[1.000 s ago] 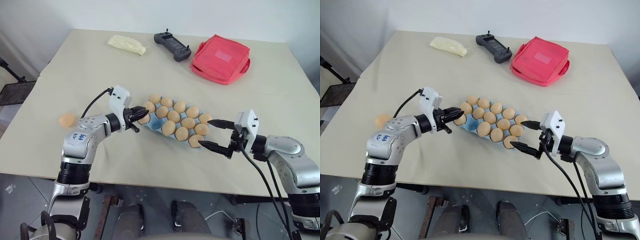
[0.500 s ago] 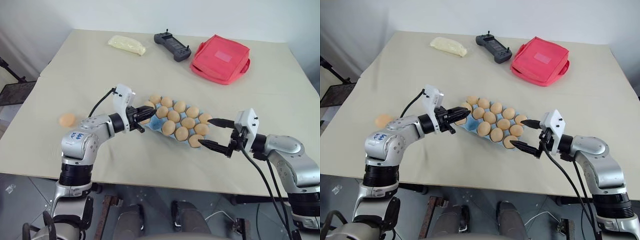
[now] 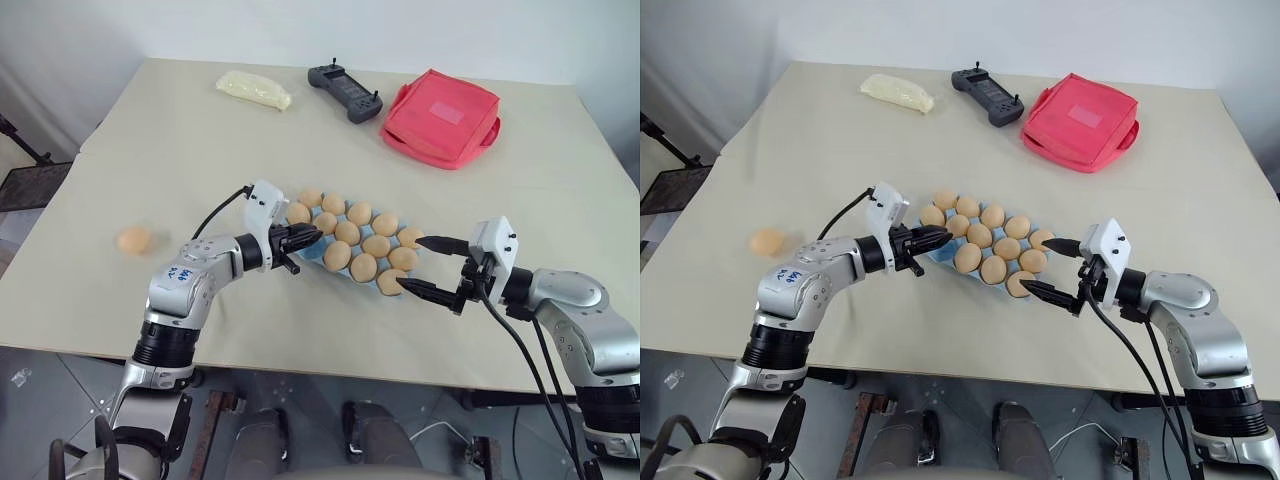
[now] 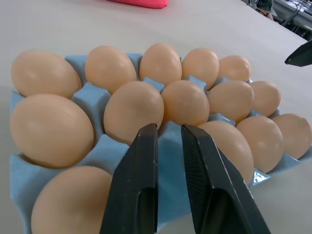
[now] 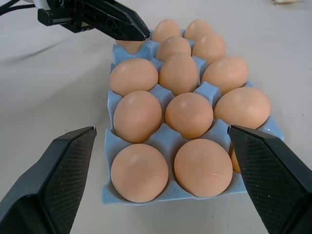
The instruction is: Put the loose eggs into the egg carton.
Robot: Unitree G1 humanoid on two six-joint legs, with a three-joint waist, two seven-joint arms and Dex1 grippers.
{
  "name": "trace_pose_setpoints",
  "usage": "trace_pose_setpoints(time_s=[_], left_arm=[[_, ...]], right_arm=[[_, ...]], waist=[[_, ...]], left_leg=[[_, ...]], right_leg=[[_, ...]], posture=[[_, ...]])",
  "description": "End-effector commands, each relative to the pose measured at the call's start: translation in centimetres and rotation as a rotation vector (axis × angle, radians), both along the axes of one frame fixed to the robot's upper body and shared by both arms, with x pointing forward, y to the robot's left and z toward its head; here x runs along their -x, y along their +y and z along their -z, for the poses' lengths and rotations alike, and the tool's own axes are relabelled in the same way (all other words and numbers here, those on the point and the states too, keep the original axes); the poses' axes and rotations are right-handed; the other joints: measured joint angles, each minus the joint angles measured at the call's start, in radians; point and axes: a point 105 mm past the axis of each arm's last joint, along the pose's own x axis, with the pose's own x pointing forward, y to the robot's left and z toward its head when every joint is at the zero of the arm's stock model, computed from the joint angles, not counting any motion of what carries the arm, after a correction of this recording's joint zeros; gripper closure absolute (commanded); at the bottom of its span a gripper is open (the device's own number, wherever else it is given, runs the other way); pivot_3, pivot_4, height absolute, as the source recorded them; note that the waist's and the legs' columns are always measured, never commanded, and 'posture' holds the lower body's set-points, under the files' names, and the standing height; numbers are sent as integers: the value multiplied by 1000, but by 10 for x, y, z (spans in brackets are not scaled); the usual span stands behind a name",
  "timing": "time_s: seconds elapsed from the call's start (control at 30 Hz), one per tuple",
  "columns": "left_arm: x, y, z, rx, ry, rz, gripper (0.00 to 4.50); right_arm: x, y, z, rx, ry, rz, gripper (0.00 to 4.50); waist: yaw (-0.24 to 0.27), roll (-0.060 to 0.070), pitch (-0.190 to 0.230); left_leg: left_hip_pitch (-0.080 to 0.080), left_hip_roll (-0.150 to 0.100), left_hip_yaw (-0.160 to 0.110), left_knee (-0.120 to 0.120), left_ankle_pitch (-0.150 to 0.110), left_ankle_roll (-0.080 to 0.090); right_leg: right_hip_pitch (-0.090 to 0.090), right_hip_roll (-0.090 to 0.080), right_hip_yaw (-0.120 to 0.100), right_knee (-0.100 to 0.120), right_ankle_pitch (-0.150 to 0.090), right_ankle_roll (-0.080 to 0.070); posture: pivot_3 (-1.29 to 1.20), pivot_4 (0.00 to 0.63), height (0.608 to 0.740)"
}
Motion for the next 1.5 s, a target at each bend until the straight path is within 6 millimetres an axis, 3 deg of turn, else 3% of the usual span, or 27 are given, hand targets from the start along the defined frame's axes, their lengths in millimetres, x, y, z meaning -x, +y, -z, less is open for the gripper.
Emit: trace_pose_setpoints(time_s=[0.03, 0.17, 0.23, 0.57, 0.6, 0.87, 1.1, 1.3, 1.5], left_arm=[[3, 2, -22, 13, -83, 0, 3661], [4, 22, -28, 24, -91, -65, 3661], [6, 33, -28, 21, -86, -87, 3313], [5, 76, -21, 4, -58, -189, 134], [4, 79, -21, 8, -57, -200, 40], [-1, 91, -15, 6, -40, -229, 40], [-7, 64, -12, -80, -34, -154, 40], [-12, 58, -23, -172, -49, -114, 40], [-16, 54, -15, -300, -13, -86, 40]], right_arm=[[3, 1, -10, -7, -37, -5, 0], [4, 0, -9, -6, -35, -4, 0], [4, -1, -9, -4, -33, -6, 0], [1, 3, -9, -6, -32, -20, 0], [1, 3, -9, -7, -33, -21, 0], [3, 0, -7, -4, -29, -13, 0], [2, -1, -7, -6, -31, -3, 0], [4, -1, -6, -7, -30, 4, 0], [3, -1, -5, -11, -29, 9, 0]], waist=[[0, 0, 0], [-3, 0, 0], [-3, 0, 0], [1, 0, 0], [0, 0, 0], [-2, 0, 0], [3, 0, 0], [-1, 0, 0], [-1, 1, 1]], left_leg=[[0, 0, 0, 0, 0, 0], [0, 0, 0, 0, 0, 0], [0, 0, 0, 0, 0, 0], [0, 0, 0, 0, 0, 0], [0, 0, 0, 0, 0, 0], [0, 0, 0, -2, 0, 0], [0, 0, 0, -1, 0, 0], [0, 0, 0, -2, 0, 0], [0, 0, 0, -2, 0, 0]], right_leg=[[0, 0, 0, 0, 0, 0], [0, 0, 0, 0, 0, 0], [0, 0, 0, 0, 0, 0], [0, -1, 0, 0, 0, 0], [0, -1, 0, 0, 0, 0], [0, -1, 0, -1, 0, 0], [0, -1, 0, -2, 0, 0], [0, 0, 0, -2, 0, 0], [0, 0, 0, -2, 0, 0]], posture=[[0, 150, 740], [0, 150, 740], [0, 150, 740], [0, 150, 740], [0, 150, 740], [0, 150, 740], [0, 150, 740], [0, 150, 740], [0, 150, 740]])
